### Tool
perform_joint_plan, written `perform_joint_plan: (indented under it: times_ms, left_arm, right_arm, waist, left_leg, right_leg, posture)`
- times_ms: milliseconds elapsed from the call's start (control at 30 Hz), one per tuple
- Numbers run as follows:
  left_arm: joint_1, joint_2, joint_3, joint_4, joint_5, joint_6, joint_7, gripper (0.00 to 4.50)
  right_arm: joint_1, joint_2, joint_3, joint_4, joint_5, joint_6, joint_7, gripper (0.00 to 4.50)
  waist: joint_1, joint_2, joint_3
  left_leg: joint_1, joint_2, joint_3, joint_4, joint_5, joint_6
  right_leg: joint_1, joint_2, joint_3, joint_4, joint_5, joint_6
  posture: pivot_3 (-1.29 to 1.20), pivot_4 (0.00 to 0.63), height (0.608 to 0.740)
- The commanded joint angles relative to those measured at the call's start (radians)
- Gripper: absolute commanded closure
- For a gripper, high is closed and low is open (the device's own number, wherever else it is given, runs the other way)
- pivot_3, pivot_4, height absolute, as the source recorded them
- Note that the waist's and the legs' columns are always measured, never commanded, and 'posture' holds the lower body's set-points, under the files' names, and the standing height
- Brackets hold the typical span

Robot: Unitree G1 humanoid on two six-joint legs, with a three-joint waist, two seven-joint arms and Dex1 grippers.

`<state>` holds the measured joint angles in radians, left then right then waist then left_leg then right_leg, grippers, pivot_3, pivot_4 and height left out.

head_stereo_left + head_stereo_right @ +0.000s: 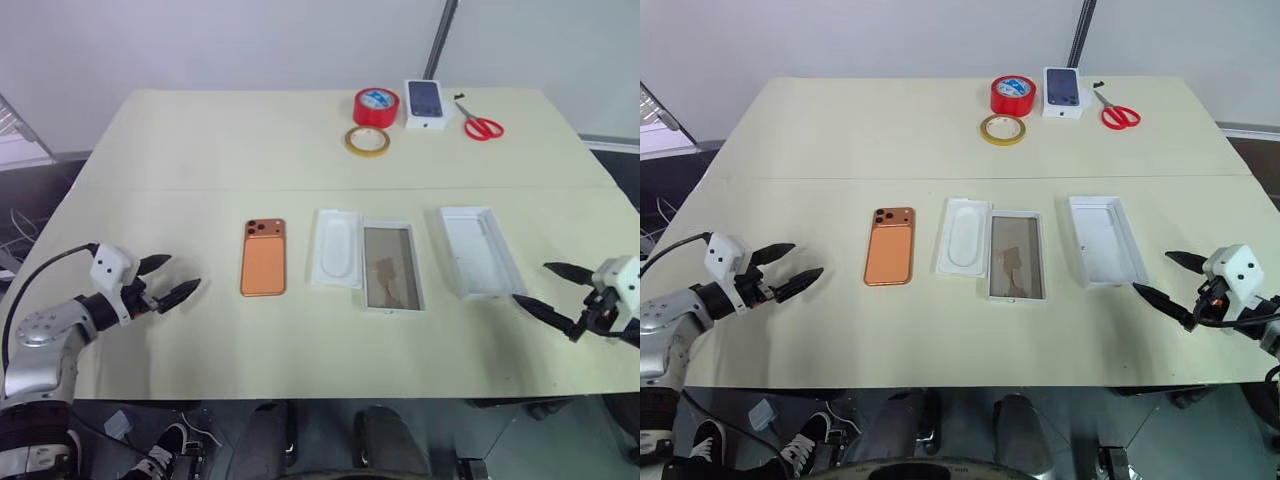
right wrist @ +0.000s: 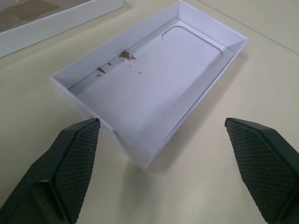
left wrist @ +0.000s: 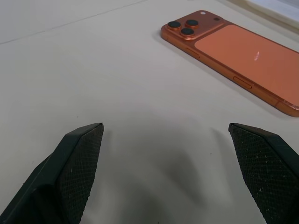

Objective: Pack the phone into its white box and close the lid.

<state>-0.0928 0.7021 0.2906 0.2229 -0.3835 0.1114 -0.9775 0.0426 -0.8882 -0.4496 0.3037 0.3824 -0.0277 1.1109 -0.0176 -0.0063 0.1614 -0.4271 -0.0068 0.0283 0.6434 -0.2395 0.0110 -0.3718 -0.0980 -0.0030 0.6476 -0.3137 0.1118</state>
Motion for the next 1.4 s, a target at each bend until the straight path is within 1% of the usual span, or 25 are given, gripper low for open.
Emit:
perform_joint_plan:
  times_ms: [33, 133, 300, 500, 700, 800, 1000, 1100, 1167, 1233, 1333, 1400]
  left_arm:
    - [-0.012, 0.004, 0.014, -0.027, -0.005, -0.028, 0.006, 0.00]
    - [-0.025, 0.003, 0.007, -0.026, -0.010, -0.016, 0.004, 0.00]
    - [-0.040, 0.012, -0.011, -0.019, 0.007, -0.018, -0.006, 0.00]
    - [-0.034, 0.005, -0.012, -0.036, -0.006, -0.052, -0.030, 0.00]
    - [-0.029, 0.009, -0.041, -0.070, 0.015, -0.065, -0.030, 0.00]
    - [-0.046, 0.000, -0.048, -0.082, 0.035, -0.073, 0.007, 0.00]
    - [-0.077, -0.001, -0.072, -0.125, 0.035, -0.025, 0.040, 0.00]
    - [-0.128, -0.010, -0.098, -0.163, 0.006, 0.108, 0.075, 0.00]
    - [-0.180, -0.046, -0.140, -0.203, -0.019, 0.199, 0.094, 0.00]
    - [-0.234, -0.078, -0.187, -0.209, 0.010, 0.272, 0.146, 0.00]
    - [-0.308, -0.159, -0.242, -0.162, 0.088, 0.294, 0.266, 0.00]
    - [-0.348, -0.186, -0.291, -0.149, 0.098, 0.374, 0.278, 0.00]
  right_arm:
    - [-0.003, -0.018, -0.039, -0.011, 0.035, 0.006, 0.018, 0.03]
    - [0.012, -0.020, -0.046, -0.036, 0.072, 0.055, 0.044, 0.03]
    - [0.012, -0.020, -0.043, -0.041, 0.055, 0.039, 0.038, 0.03]
    - [0.016, -0.011, -0.029, -0.064, 0.045, 0.038, 0.029, 0.03]
    - [-0.012, -0.006, -0.011, -0.075, 0.044, 0.050, 0.019, 0.03]
    - [-0.028, -0.002, -0.001, -0.068, 0.039, 0.043, 0.018, 0.03]
    - [-0.053, 0.006, 0.026, -0.111, 0.034, 0.045, 0.005, 0.03]
    - [-0.078, 0.019, 0.066, -0.201, 0.043, 0.074, -0.017, 0.03]
    - [-0.123, 0.049, 0.127, -0.289, 0.045, 0.106, -0.049, 0.03]
    - [-0.166, 0.083, 0.188, -0.355, 0.027, 0.127, -0.079, 0.03]
    - [-0.227, 0.114, 0.276, -0.384, -0.028, 0.117, -0.094, 0.03]
    - [-0.263, 0.125, 0.330, -0.389, -0.057, 0.104, -0.089, 0.03]
  waist:
    - [0.001, 0.000, 0.000]
    - [0.006, 0.000, 0.000]
    - [0.004, 0.000, 0.000]
    - [0.003, 0.000, 0.000]
    - [0.005, 0.000, 0.000]
    - [0.005, 0.000, 0.000]
    - [0.004, 0.000, 0.000]
    - [0.004, 0.000, 0.000]
    - [0.005, 0.000, 0.000]
    - [0.007, 0.000, 0.000]
    - [0.011, -0.001, 0.000]
    - [0.011, -0.001, 0.001]
  left_leg:
    - [0.000, 0.000, 0.000, 0.000, 0.000, 0.000]
    - [0.000, 0.000, 0.000, 0.000, 0.000, 0.000]
    - [0.000, 0.000, 0.000, 0.000, 0.000, 0.000]
    - [0.000, 0.000, 0.000, 0.000, 0.000, 0.000]
    - [0.000, 0.000, 0.000, 0.000, 0.000, 0.000]
    - [0.000, 0.000, 0.000, 0.000, 0.000, 0.000]
    - [0.000, 0.000, 0.000, 0.000, 0.000, 0.000]
    - [0.000, 0.000, 0.000, 0.000, 0.000, 0.000]
    - [0.000, 0.000, 0.000, 0.001, 0.000, 0.000]
    - [0.000, 0.000, 0.000, 0.002, 0.000, 0.000]
    - [0.000, -0.001, 0.000, 0.003, 0.000, 0.001]
    - [-0.001, -0.001, 0.000, 0.003, 0.001, 0.001]
  right_leg:
    - [0.000, 0.000, 0.000, 0.000, 0.000, 0.000]
    - [0.000, 0.000, 0.000, 0.000, 0.000, 0.000]
    - [0.001, 0.000, 0.000, 0.000, -0.001, -0.001]
    - [0.000, 0.000, 0.000, 0.000, 0.000, 0.000]
    - [0.000, 0.000, 0.000, 0.000, 0.000, -0.001]
    - [0.000, 0.000, 0.000, 0.000, -0.001, -0.001]
    - [0.000, 0.000, 0.000, 0.000, 0.000, 0.000]
    - [0.000, 0.000, 0.000, 0.000, 0.000, 0.001]
    - [0.001, 0.000, 0.000, 0.000, 0.000, 0.001]
    - [0.001, 0.000, 0.000, 0.001, 0.001, 0.001]
    - [0.001, 0.001, 0.000, 0.001, 0.001, 0.001]
    - [0.002, 0.001, -0.001, 0.001, 0.001, 0.002]
  posture:
    - [0.00, 0.150, 0.728]
    - [0.00, 0.150, 0.728]
    - [0.00, 0.150, 0.728]
    - [0.00, 0.150, 0.728]
    - [0.00, 0.150, 0.728]
    - [0.00, 0.150, 0.728]
    - [0.00, 0.150, 0.728]
    - [0.00, 0.150, 0.728]
    - [0.00, 0.150, 0.728]
    - [0.00, 0.150, 0.728]
    - [0.00, 0.150, 0.728]
    - [0.00, 0.150, 0.728]
